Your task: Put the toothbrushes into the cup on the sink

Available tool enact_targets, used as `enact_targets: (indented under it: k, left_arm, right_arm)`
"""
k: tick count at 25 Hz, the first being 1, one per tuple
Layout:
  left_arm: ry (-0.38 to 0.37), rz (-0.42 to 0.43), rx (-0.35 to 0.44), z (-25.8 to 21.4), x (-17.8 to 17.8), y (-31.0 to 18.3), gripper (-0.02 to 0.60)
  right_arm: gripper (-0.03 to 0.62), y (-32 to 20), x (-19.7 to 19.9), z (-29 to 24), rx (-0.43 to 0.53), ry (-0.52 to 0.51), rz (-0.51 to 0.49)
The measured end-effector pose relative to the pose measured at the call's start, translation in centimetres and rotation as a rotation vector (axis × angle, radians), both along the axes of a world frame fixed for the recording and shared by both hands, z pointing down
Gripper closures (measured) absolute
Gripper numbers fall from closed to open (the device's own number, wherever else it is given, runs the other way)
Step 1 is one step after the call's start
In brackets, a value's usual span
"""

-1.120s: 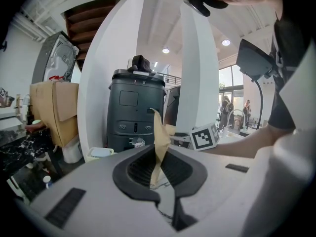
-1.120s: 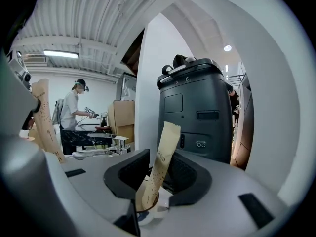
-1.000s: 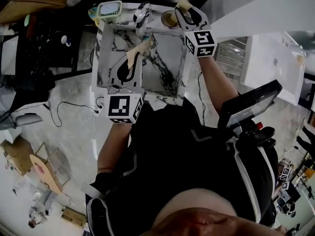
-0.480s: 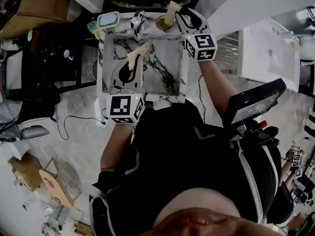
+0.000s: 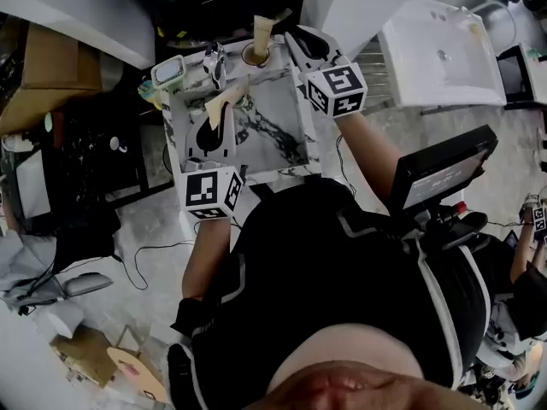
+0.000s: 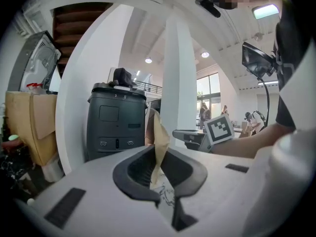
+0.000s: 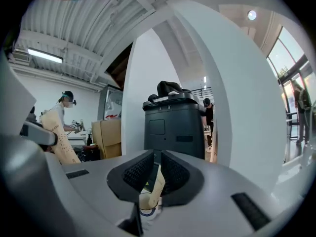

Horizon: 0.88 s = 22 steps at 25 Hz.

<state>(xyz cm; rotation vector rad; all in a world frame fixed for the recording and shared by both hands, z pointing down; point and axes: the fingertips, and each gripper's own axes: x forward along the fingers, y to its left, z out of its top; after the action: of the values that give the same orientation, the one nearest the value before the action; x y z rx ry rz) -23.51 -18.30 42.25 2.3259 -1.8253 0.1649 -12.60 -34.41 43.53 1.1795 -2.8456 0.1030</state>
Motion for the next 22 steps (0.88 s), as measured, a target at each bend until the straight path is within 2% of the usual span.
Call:
enact_targets:
  k: [13, 22]
  left_arm:
    - [0.011, 0.061, 0.033, -0.9, 1.1, -0.7, 0.549]
    - [-0.008, 0.037, 0.031, -1.2, 0.6, -1.8, 0.549]
  right_arm:
    - [0.566, 4.5, 3.9, -2.0, -0.005, 0.001, 0.073]
    - [0.566, 4.6, 4.5, -1.8, -0.021, -0.014, 0.083]
